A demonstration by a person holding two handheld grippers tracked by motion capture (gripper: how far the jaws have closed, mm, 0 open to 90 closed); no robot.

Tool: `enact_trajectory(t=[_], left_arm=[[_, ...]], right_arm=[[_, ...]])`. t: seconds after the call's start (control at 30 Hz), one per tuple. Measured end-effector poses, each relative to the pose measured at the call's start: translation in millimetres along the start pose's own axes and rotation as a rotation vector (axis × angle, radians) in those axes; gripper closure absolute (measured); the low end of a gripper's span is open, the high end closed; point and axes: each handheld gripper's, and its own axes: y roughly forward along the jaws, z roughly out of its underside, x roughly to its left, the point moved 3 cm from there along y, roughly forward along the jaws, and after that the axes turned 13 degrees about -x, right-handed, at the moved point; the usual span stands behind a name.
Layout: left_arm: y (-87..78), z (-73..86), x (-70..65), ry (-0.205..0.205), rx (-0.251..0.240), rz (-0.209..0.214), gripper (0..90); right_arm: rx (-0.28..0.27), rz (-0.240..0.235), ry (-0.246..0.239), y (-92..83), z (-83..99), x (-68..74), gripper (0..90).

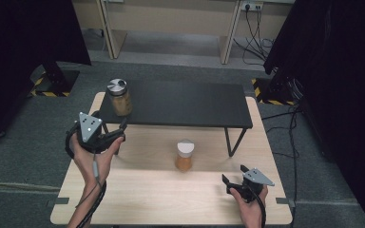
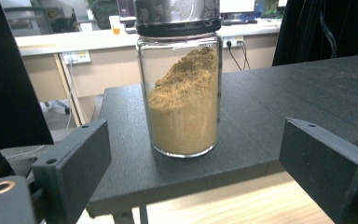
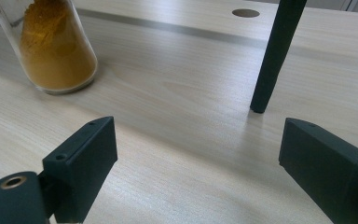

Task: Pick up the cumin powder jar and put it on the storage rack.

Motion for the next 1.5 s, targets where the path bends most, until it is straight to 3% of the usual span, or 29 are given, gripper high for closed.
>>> enact_trajectory(t=[0.43,0.57,1.1,1.33,1.5], left_arm=[[-31.7,39.3,-1.9,-0.003,-0.083,0.012,8.8],[-37.4,53.7,-1.2,0.002,-0.084,0.014,8.8],[-52.8,92.9,-2.8,0.025,0.054,0.019,8.8],[-51.9,116.6,-3.6,0.026,0.151,0.057,9.2],[-47.2,131.7,-5.2,0.039,0.231,0.125,9.8]], right_arm=[[0.001,-0.002,0.0,0.4,-0.1,1.0,11.5],[-0.001,-0.003,0.001,0.1,0.1,0.4,11.5],[0.001,-0.002,-0.001,0.4,-0.2,1.1,11.5],[0.002,-0.003,-0.002,0.5,-0.2,1.0,11.5],[0.003,-0.003,-0.003,0.6,-0.4,1.2,11.4]])
